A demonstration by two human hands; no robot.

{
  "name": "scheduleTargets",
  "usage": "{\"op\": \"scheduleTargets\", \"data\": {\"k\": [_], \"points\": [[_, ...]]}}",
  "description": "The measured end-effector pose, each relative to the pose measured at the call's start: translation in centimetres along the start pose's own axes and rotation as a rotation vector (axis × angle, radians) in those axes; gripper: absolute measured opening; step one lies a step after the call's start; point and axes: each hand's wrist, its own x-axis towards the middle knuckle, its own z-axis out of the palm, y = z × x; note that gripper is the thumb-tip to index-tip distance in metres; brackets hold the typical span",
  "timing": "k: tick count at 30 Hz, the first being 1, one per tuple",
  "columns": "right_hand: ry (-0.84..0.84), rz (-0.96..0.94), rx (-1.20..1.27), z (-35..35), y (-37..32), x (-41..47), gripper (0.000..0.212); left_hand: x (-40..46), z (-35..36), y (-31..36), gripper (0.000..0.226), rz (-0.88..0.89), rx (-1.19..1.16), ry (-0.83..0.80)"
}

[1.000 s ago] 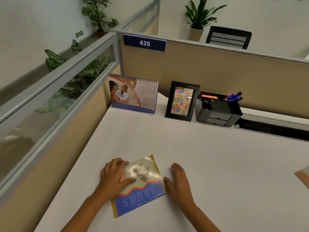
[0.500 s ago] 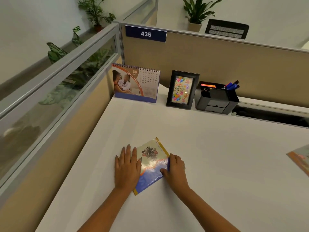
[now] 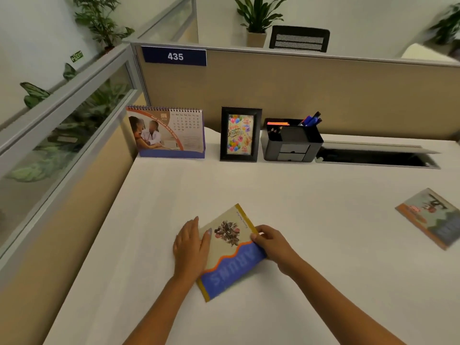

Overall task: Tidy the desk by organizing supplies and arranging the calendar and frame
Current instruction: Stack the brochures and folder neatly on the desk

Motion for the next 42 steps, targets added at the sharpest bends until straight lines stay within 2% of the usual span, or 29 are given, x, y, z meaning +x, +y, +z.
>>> {"op": "scheduleTargets", "data": {"k": [2,4,7,9,11,16,21,25,27,30,34,36,39,42], "points": [[-0.003,-0.07,-0.011,-2.7,-0.7,0.1,0.013,0.2,-0.1,2.3,0.041,-0.026,-0.091,-0.019],[-0.023,-0.115,-0.023,-5.6,-1.2,0.2,0.017,0.2,-0.2,5.2,0.027,-0.009,-0.246,-0.149],[-0.03,-0.149,-0.019,-10.0,-1.6,-0.1,0.021,-0.3,0.5,9.5,0.02,-0.026,-0.502,-0.42],[-0.002,-0.157,-0.009,-13.3,-1.2,-0.4,0.02,-0.6,2.1,12.3,0.019,-0.03,-0.576,-0.502],[0.054,-0.153,0.0,-16.8,-0.3,-0.5,0.017,-1.2,4.4,14.8,0.02,-0.059,-0.62,-0.514],[0.304,-0.158,-0.111,-26.3,3.7,0.1,0.019,-2.6,11.5,19.8,0.02,-0.198,-0.693,-0.368],[0.672,-0.029,-0.444,-36.6,9.7,1.5,0.055,-2.5,16.7,22.4,0.018,-0.301,-0.663,-0.166],[0.817,0.167,-0.537,-42.0,13.6,2.3,0.073,-2.3,18.0,22.9,0.019,-0.318,-0.609,-0.005],[0.792,0.23,-0.595,-43.2,14.9,2.5,0.073,-2.5,18.1,23.0,0.022,-0.31,-0.608,0.045],[0.66,0.3,-0.729,-42.7,16.4,2.9,0.068,-2.7,18.2,23.0,0.022,-0.312,-0.617,0.06],[0.612,0.106,-0.883,-40.9,17.2,2.9,0.059,-2.9,18.1,23.1,0.021,-0.315,-0.616,0.055],[0.543,-0.025,-0.829,-40.6,16.7,2.8,0.052,-3.1,18.2,23.3,0.02,-0.318,-0.612,0.063],[0.542,-0.235,-0.638,-39.8,16.0,2.6,0.04,-3.4,18.2,23.6,0.02,-0.321,-0.613,0.077],[0.522,-0.279,-0.519,-38.9,15.7,2.5,0.024,-3.4,18.2,23.7,0.022,-0.317,-0.609,0.08]]}}
